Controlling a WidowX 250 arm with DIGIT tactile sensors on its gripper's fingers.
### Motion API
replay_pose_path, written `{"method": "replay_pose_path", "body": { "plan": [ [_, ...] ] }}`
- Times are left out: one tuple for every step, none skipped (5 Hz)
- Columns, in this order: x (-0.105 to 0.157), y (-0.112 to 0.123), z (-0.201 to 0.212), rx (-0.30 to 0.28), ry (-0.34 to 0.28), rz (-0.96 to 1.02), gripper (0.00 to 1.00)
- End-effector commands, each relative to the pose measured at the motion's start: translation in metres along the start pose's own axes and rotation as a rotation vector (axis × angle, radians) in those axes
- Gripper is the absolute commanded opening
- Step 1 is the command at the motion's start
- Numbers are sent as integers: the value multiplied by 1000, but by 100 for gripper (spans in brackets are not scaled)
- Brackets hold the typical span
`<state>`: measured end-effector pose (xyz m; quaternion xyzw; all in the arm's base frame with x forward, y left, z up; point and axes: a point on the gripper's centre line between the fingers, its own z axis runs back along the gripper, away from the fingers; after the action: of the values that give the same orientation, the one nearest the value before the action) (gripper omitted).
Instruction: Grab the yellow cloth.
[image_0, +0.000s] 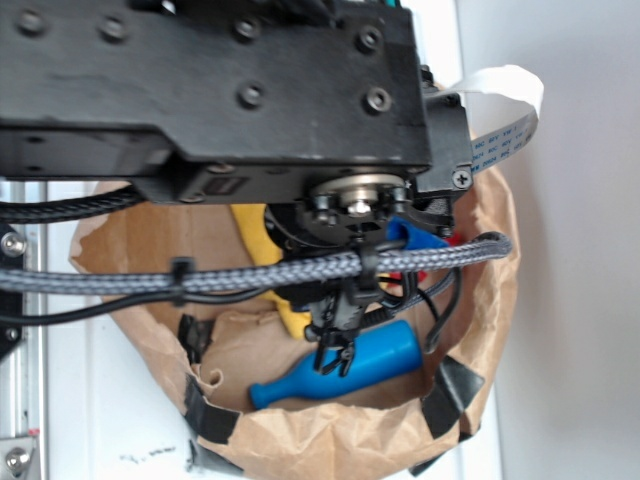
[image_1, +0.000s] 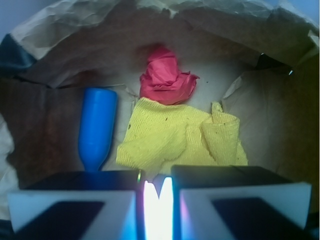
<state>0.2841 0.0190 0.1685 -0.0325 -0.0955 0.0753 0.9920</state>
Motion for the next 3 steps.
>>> {"method": "replay_pose_path", "body": {
  "plan": [
    [9,12,-3,33,-125,8,100],
    [8,21,-53,79,-171,-12,100],
    [9,23,-80,22,-98,-121,100]
  ]
}}
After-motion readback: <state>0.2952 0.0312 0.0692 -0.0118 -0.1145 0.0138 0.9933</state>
